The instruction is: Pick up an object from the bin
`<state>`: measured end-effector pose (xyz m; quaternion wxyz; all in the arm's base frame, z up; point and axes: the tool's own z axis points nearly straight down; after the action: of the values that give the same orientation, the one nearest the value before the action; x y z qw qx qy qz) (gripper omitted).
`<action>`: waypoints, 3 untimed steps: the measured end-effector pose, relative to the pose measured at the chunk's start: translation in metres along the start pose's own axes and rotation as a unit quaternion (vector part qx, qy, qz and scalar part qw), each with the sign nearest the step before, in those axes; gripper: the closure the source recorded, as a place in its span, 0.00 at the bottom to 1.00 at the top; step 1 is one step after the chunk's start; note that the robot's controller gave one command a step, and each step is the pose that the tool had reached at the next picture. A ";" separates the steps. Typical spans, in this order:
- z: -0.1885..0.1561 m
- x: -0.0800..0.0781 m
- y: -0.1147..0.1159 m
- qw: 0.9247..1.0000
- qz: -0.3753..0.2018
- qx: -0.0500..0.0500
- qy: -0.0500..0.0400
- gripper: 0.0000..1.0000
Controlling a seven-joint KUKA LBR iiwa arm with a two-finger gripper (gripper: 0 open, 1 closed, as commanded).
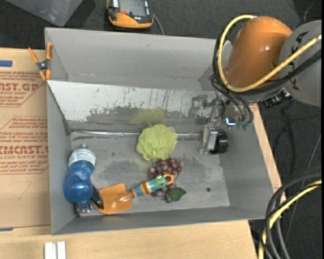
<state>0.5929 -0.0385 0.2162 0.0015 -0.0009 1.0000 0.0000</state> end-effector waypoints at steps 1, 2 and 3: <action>0.000 0.000 0.000 1.000 0.000 0.000 0.000 0.00; -0.012 0.036 -0.003 0.998 0.067 0.000 0.000 0.00; 0.080 0.012 0.000 0.995 -0.104 0.000 -0.003 0.00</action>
Offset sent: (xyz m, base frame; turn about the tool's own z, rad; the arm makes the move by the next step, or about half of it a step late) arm -0.0383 -0.0039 0.0127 0.1427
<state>0.5813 -0.0383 0.1365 0.0043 -0.1049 0.9945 -0.0006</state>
